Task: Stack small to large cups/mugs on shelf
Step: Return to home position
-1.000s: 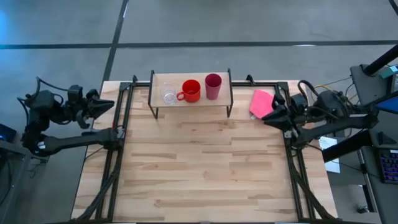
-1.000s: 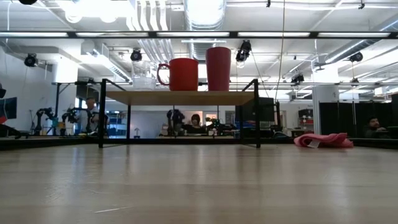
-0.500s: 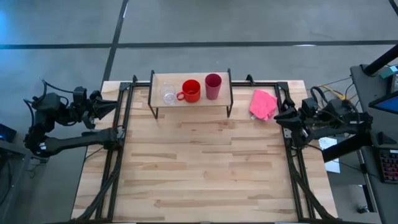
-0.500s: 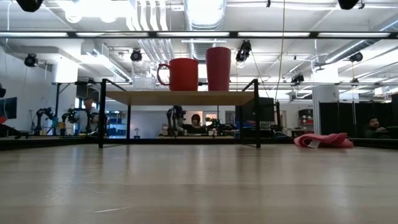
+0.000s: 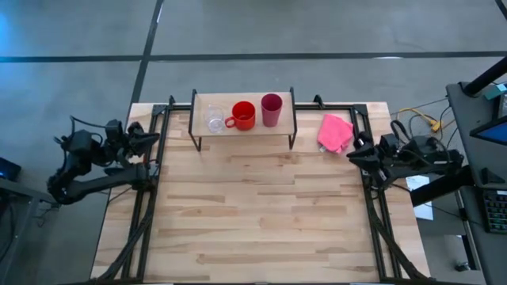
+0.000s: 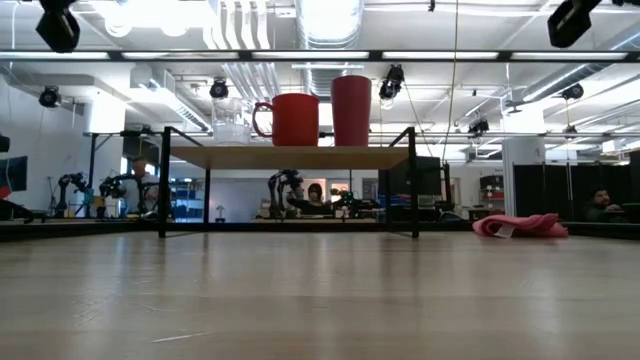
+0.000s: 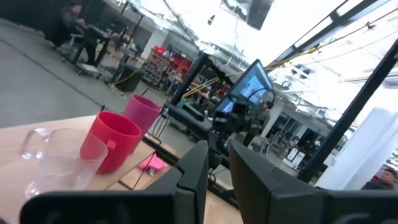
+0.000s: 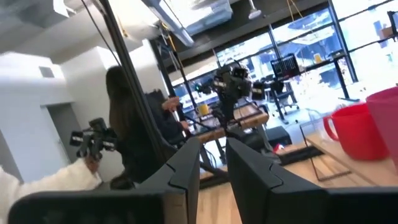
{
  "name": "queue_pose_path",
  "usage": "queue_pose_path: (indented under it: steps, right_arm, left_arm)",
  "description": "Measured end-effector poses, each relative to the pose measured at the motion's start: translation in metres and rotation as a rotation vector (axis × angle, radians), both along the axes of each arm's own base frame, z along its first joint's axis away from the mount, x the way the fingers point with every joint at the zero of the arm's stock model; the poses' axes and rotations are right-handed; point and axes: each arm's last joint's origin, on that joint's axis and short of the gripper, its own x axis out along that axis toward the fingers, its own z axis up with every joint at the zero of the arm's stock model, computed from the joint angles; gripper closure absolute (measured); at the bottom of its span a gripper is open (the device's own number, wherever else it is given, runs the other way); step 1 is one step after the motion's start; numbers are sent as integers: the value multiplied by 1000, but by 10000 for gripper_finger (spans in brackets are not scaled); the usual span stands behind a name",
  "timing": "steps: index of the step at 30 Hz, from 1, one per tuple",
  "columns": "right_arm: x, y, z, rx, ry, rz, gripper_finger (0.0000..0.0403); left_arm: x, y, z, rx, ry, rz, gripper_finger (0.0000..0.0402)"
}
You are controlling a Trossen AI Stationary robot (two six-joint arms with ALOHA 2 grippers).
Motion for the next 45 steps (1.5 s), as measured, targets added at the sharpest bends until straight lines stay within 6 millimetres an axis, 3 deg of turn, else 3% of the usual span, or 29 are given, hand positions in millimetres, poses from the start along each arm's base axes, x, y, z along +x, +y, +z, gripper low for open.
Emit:
queue_pose_path:
  steps: [6, 15, 25, 36, 45]
  right_arm:
    - [4, 1, -21, -10, 4, -2, 323]
    - [15, 3, -41, 6, 28, 4, 333]
    - [21, 3, -53, -8, 9, -1, 325]
    - [24, 4, -62, -10, 2, -1, 333]
    - [32, 2, -84, 45, 49, -119, 329]
  left_arm:
    - [12, 3, -22, 5, -17, -13, 349]
    - [33, 7, -38, 13, -79, -74, 349]
    - [58, 12, -90, -3, -36, -122, 349]
    - [72, 16, -134, 14, -85, -140, 349]
    - [73, 18, -137, -26, -62, -81, 349]
